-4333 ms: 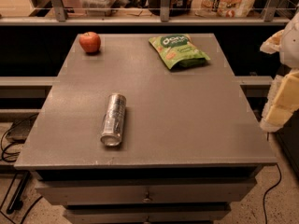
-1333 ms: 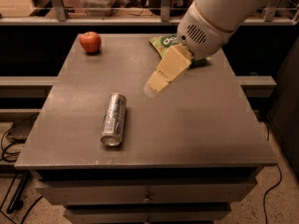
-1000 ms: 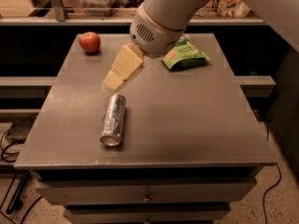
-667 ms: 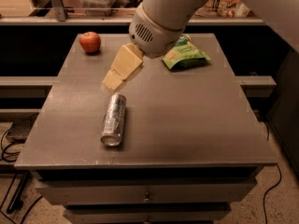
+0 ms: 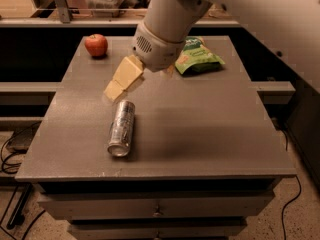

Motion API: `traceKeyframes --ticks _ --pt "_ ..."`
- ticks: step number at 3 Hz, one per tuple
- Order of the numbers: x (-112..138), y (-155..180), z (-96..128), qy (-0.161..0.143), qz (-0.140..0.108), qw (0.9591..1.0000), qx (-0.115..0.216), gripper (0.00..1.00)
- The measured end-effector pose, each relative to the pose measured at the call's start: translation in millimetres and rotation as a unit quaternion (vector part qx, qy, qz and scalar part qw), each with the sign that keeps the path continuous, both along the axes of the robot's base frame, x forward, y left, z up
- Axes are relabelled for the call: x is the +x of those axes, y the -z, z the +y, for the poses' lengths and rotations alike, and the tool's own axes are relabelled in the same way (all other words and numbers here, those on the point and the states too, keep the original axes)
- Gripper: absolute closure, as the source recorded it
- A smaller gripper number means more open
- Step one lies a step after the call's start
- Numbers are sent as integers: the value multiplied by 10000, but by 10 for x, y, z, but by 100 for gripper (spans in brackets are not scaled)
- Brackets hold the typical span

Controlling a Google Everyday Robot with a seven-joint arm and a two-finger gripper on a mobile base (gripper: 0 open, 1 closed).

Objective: Place redbull can upright

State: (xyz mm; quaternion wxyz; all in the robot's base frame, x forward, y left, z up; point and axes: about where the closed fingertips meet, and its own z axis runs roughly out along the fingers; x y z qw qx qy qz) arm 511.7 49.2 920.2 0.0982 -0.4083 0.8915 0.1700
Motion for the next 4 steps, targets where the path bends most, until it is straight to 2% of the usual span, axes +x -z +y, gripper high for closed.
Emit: traceKeyframes --ticks 1,2,4 --pt "45 254 105 183 419 9988 -196 0" --pt "82 527 193 337 775 9949 -559 0" --pt "135 852 322 455 1136 9864 -1096 0"
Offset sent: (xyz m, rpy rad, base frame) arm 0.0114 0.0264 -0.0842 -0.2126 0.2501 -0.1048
